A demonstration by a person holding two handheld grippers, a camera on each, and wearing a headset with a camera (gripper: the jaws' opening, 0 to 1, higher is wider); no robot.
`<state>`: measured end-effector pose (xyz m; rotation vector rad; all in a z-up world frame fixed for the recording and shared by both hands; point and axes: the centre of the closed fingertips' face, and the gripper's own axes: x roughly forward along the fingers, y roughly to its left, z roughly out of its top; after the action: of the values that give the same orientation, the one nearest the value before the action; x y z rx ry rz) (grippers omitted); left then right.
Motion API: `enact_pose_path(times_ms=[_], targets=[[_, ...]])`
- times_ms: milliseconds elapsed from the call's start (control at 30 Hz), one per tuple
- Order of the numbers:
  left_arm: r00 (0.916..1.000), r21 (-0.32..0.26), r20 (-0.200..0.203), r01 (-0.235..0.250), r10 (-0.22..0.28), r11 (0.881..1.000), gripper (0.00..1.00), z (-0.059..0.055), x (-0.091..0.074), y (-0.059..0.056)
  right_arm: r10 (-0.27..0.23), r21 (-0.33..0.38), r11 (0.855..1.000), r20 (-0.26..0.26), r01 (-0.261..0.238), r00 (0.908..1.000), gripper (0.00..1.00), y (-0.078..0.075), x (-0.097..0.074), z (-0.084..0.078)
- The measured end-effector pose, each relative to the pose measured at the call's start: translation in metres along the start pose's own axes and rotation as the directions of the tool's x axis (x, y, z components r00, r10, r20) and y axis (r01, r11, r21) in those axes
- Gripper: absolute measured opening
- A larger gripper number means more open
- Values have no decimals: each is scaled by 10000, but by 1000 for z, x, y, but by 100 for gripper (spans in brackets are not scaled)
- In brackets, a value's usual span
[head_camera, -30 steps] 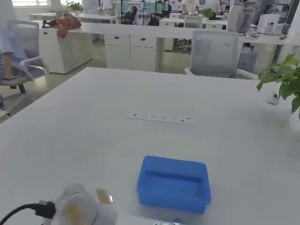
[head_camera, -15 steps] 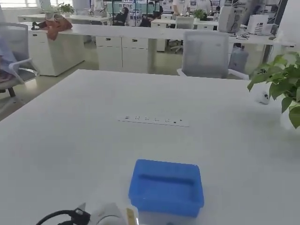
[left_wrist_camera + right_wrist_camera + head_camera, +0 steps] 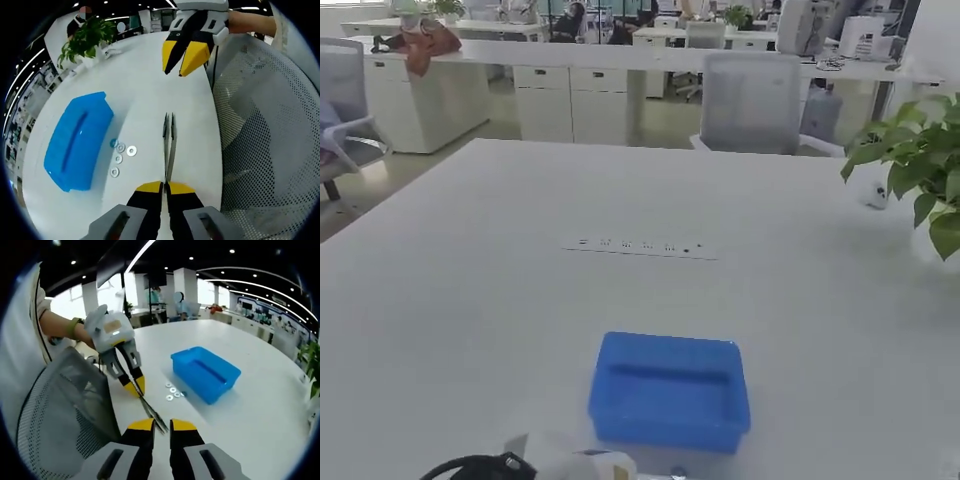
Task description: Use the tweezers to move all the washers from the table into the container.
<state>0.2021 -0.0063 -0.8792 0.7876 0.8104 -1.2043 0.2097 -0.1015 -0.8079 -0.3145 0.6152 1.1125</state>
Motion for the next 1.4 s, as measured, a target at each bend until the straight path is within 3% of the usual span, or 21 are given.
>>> enact_pose_path(times_ms=[167,233,433,667,800,1100,1400], targets=[[9999,511,105,38,-44,9987,0,1,-6,2,60,-188,9998,-303,-66,9995,13,-2,10,-4],[9992,488,391,18,-37,9988,0,4,-14,3,46,-508,9987,-570,-75,9984,16,-3,14,-7],[9975,738,708,-143,90,9972,0,13,-39,3,534,-1281,9895,-1000,-661,9935,17,4,24,-10],[9925,1039,1163,-487,365,9934,0,27,-67,-1,1139,-2205,9647,-1435,-1440,9831,18,19,38,-8],[9920,1129,1198,-540,404,9921,0,31,-75,-6,1459,-2538,9501,-1526,-1814,9775,18,28,48,-4],[9892,1420,1338,-784,593,9868,0,42,-87,-13,2202,-2929,9198,-1651,-2610,9614,18,49,73,5],[9896,1570,1350,-703,491,9851,0,48,-90,-16,2432,-3370,8936,-1920,-2966,9508,16,56,87,5]])
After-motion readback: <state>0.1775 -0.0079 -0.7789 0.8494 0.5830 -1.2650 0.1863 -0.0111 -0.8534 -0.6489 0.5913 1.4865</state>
